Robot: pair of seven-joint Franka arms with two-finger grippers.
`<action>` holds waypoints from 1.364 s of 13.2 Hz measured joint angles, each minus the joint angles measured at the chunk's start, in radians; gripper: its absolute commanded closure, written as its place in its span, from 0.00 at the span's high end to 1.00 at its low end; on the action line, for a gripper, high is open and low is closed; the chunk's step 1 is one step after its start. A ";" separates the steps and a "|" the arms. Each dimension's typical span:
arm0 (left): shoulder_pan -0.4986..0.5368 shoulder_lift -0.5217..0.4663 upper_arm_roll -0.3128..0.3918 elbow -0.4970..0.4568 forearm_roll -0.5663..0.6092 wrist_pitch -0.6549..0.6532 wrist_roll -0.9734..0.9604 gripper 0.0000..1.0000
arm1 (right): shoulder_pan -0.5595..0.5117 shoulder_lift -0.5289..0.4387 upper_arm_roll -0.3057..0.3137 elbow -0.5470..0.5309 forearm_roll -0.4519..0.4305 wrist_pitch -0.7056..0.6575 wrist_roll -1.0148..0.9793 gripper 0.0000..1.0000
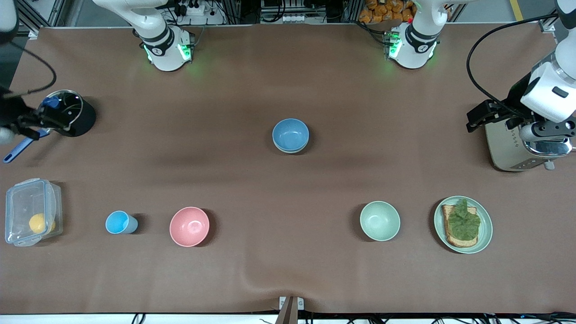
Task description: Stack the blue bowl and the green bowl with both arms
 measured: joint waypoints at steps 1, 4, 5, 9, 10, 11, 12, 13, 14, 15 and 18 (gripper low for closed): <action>0.000 0.000 0.002 0.000 0.000 -0.001 0.000 1.00 | 0.009 -0.011 0.011 -0.005 0.000 0.000 0.010 1.00; -0.001 -0.007 0.018 0.002 0.000 -0.020 0.000 1.00 | -0.022 -0.021 0.072 -0.021 -0.005 0.003 0.014 1.00; -0.001 -0.011 0.023 0.002 0.000 -0.026 0.000 1.00 | -0.037 -0.021 0.091 -0.024 -0.005 0.003 0.014 1.00; -0.001 -0.017 0.033 0.002 0.000 -0.038 0.000 1.00 | -0.041 -0.016 0.102 -0.017 -0.010 0.004 0.014 1.00; -0.001 -0.017 0.038 0.002 0.000 -0.038 0.000 1.00 | -0.042 -0.013 0.102 -0.017 -0.013 0.004 0.014 1.00; -0.001 -0.017 0.041 0.002 0.000 -0.039 0.000 1.00 | -0.042 -0.011 0.102 -0.017 -0.018 0.004 0.014 1.00; -0.001 -0.017 0.042 0.002 0.000 -0.039 0.000 1.00 | -0.042 -0.009 0.102 -0.017 -0.023 0.004 0.014 1.00; -0.001 -0.017 0.042 0.002 0.000 -0.039 0.000 1.00 | -0.042 -0.009 0.102 -0.017 -0.025 0.004 0.014 1.00; -0.001 -0.017 0.042 0.002 0.000 -0.041 0.000 1.00 | -0.042 -0.009 0.102 -0.017 -0.028 0.004 0.014 1.00; -0.001 -0.017 0.042 0.002 0.000 -0.045 0.000 1.00 | -0.042 -0.009 0.102 -0.017 -0.034 0.004 0.014 1.00; -0.001 -0.024 0.042 0.003 0.000 -0.049 0.000 1.00 | -0.042 -0.008 0.104 -0.017 -0.051 0.004 0.014 1.00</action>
